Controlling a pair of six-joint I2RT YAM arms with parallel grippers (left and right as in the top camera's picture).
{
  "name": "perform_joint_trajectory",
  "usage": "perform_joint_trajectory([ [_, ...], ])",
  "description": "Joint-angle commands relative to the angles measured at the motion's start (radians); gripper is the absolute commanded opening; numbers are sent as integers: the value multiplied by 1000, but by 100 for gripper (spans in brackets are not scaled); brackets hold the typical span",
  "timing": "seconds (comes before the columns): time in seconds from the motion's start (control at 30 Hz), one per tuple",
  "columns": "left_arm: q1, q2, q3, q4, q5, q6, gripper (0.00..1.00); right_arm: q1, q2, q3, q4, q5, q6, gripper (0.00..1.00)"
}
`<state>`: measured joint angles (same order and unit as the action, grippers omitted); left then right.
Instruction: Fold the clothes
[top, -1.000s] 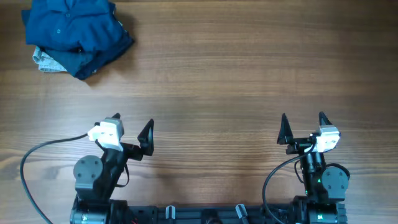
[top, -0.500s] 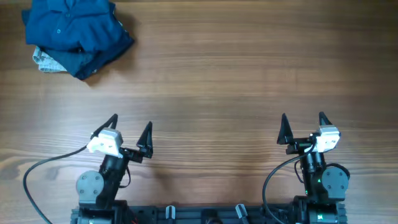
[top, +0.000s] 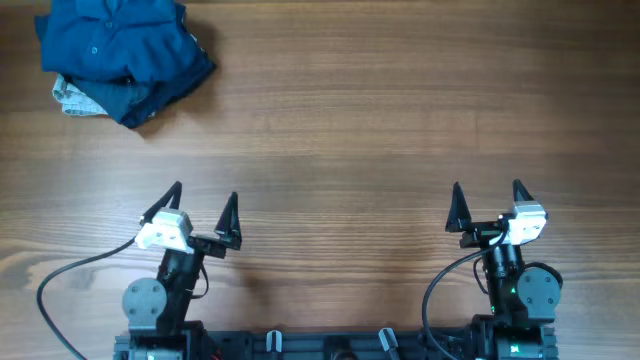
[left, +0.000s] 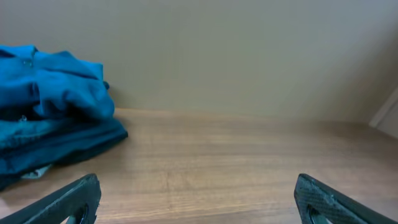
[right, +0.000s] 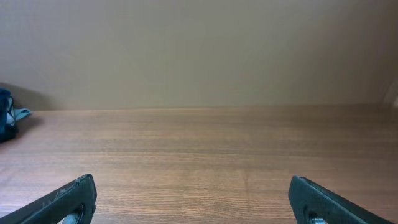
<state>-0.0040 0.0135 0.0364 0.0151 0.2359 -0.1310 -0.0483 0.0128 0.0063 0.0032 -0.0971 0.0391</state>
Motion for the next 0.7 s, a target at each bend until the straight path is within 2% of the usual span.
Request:
perform_joint_trajectory([
  [0.0, 11, -11, -31, 23, -3, 23, 100, 6, -9, -1, 3, -13, -13, 100],
  [0.17, 23, -11, -31, 9, -31, 23, 100, 6, -9, -1, 3, -13, -13, 100],
  [0.27, 23, -11, -31, -80, -70, 19, 100, 6, -9, -1, 3, -12, -13, 100],
  [0.67, 23, -11, -31, -76, -66, 19, 100, 6, -9, -1, 3, -13, -13, 100],
])
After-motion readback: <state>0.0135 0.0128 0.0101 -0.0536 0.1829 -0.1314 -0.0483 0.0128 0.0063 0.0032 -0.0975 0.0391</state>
